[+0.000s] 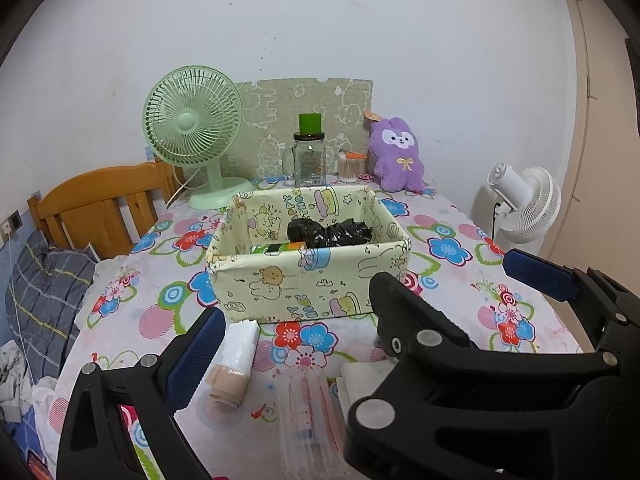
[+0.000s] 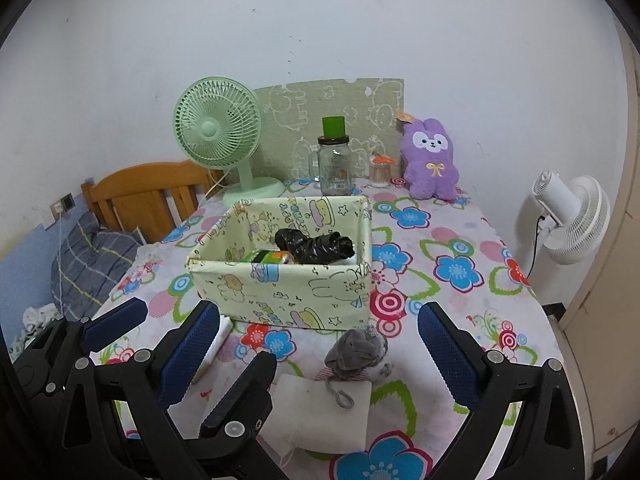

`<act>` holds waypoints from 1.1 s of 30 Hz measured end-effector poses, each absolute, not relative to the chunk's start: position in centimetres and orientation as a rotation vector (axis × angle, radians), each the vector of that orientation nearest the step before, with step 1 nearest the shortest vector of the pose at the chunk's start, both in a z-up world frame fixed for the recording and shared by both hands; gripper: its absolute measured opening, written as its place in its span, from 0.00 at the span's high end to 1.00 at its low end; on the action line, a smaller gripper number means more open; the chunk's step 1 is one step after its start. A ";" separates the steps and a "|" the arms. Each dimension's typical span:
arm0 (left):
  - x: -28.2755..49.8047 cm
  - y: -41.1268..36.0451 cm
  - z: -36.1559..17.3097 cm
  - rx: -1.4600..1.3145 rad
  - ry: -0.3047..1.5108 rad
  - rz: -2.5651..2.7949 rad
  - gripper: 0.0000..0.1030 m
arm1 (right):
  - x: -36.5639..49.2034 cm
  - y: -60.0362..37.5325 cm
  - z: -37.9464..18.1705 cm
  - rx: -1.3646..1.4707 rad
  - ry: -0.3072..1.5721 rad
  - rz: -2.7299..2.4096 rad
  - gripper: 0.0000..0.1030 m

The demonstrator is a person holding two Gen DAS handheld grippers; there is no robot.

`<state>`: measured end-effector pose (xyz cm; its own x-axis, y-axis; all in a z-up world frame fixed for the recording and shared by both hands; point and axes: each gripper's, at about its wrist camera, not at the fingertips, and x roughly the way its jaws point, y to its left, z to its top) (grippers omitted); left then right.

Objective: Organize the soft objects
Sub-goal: 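Withdraw both tools from the box back toward the remaining items, then move the left tool to the clear plastic bag while the right tool approaches the white mask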

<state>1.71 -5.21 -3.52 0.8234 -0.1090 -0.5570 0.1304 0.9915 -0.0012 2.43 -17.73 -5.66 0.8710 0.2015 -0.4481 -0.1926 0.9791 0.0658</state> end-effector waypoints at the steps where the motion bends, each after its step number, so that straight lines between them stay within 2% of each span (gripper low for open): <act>1: 1.7 -5.3 -3.7 0.037 0.593 -0.130 0.03 | 2.4 -17.8 -5.8 0.018 0.473 0.204 0.02; 19: 1.8 -5.9 -6.8 0.056 0.649 -0.153 0.03 | 2.5 -18.4 -9.1 0.029 0.505 0.197 0.02; 33: 2.4 -4.8 -10.0 0.037 0.755 -0.141 0.03 | 4.2 -18.1 -12.6 0.044 0.612 0.213 0.02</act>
<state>2.35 -4.76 -10.02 0.7194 -0.1141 -0.6851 0.1405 0.9899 -0.0173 4.15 -18.08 -12.63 0.7975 0.2116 -0.5650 -0.1854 0.9771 0.1043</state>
